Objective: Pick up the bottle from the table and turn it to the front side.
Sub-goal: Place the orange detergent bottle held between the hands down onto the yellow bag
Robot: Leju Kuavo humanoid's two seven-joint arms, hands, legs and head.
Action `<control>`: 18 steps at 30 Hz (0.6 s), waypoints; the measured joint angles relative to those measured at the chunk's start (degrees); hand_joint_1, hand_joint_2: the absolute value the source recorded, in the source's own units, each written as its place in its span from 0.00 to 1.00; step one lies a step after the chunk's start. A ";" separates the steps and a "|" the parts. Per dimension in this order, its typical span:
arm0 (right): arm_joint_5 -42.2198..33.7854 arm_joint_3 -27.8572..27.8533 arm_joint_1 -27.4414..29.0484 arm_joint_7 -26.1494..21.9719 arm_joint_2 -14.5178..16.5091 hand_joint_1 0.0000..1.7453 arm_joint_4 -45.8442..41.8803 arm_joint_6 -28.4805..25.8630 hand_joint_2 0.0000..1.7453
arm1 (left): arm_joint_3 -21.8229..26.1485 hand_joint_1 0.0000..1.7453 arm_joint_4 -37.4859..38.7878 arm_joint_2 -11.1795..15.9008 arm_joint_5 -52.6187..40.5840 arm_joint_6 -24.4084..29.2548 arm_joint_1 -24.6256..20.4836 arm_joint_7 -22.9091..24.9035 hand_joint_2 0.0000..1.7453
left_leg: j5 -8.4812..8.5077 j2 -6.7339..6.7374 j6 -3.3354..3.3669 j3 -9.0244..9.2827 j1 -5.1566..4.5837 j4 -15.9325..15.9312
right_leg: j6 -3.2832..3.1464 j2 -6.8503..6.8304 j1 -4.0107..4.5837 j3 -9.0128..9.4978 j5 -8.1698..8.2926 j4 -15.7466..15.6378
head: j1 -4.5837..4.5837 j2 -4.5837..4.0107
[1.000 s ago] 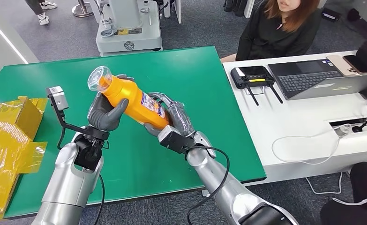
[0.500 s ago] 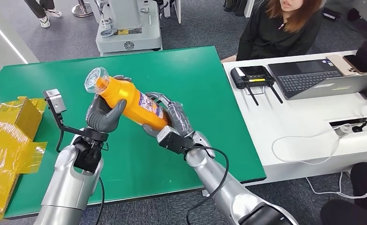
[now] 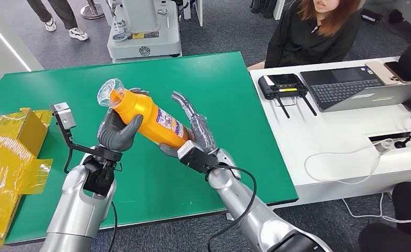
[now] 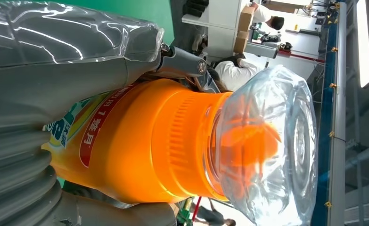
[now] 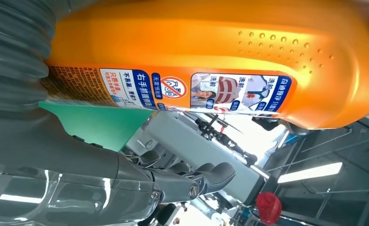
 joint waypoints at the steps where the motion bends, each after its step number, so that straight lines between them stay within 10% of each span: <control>1: -0.13 -0.01 0.17 -0.05 -0.02 0.00 -0.20 -0.10 1.00 | -0.01 1.00 0.00 -0.05 -0.80 0.32 0.00 -0.42 1.00 | 0.00 0.00 0.00 0.00 0.00 0.00 | 0.00 0.00 0.00 0.00 0.00 0.00 | 0.00 0.00; 18: -5.58 0.17 14.31 -0.99 -2.32 0.00 -23.81 4.16 1.00 | -0.11 1.00 -2.62 0.64 -35.47 12.17 -0.05 -11.31 1.00 | -0.01 0.02 0.00 0.00 0.00 -0.01 | 0.01 0.02 0.00 -0.02 -0.02 -0.02 | 0.00 0.00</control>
